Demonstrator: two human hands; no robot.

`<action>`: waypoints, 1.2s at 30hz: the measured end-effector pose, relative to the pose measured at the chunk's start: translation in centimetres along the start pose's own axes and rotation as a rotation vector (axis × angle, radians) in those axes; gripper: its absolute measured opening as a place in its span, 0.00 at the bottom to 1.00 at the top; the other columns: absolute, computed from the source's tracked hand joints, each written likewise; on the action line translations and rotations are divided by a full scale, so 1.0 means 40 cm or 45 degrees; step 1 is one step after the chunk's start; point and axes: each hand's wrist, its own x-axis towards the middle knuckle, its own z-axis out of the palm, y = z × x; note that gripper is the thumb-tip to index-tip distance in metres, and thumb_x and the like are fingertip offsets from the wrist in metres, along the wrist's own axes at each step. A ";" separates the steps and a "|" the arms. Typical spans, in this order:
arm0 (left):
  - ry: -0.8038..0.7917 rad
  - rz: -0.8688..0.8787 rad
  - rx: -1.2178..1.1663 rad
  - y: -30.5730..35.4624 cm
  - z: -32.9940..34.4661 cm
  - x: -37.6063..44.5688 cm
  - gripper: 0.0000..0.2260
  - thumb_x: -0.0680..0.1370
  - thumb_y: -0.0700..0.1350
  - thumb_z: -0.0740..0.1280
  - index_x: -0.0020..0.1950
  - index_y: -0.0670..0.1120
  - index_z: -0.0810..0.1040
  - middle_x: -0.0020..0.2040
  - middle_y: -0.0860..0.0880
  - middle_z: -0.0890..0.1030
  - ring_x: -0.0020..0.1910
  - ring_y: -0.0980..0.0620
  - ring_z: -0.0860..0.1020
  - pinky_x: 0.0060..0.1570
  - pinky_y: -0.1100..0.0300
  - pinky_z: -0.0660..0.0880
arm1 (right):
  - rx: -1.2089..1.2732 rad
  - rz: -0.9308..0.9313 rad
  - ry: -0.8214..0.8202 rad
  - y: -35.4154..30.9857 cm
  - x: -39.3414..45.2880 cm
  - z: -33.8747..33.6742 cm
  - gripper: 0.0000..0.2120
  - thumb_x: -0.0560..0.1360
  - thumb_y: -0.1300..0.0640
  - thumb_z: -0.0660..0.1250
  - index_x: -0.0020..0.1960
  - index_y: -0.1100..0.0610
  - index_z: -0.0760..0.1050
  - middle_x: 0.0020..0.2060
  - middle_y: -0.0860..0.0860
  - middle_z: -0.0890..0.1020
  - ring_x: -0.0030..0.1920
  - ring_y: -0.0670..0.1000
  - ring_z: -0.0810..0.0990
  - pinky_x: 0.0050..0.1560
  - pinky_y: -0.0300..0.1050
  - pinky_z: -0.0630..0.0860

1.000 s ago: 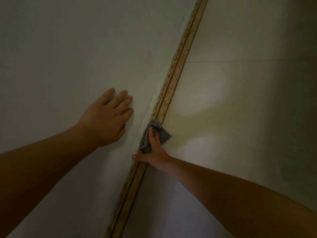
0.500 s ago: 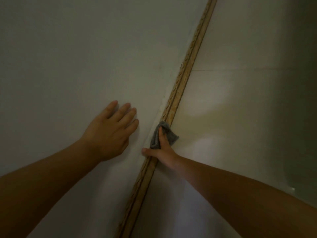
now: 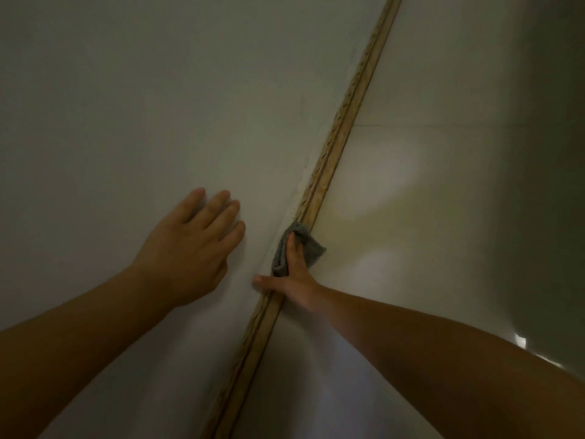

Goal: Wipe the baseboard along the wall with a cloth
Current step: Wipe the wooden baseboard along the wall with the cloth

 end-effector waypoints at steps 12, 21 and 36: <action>-0.034 -0.098 0.069 0.016 -0.011 -0.012 0.25 0.74 0.50 0.55 0.68 0.43 0.72 0.69 0.38 0.70 0.71 0.38 0.64 0.70 0.41 0.52 | 0.077 0.018 0.090 -0.016 -0.005 0.022 0.63 0.57 0.32 0.76 0.75 0.39 0.35 0.77 0.44 0.37 0.77 0.49 0.41 0.76 0.55 0.48; -0.059 -0.111 0.137 0.022 -0.005 -0.007 0.26 0.75 0.50 0.52 0.72 0.44 0.67 0.72 0.39 0.66 0.73 0.39 0.60 0.70 0.40 0.47 | 0.114 -0.016 0.123 0.041 -0.016 0.052 0.62 0.59 0.34 0.77 0.75 0.40 0.35 0.77 0.42 0.40 0.77 0.47 0.42 0.76 0.53 0.50; -0.105 -0.142 0.043 0.020 -0.009 -0.008 0.28 0.74 0.53 0.52 0.71 0.43 0.68 0.72 0.38 0.66 0.72 0.38 0.62 0.71 0.44 0.42 | 0.101 -0.018 0.099 0.064 -0.066 0.106 0.56 0.66 0.39 0.75 0.75 0.38 0.33 0.75 0.43 0.33 0.76 0.49 0.37 0.76 0.56 0.47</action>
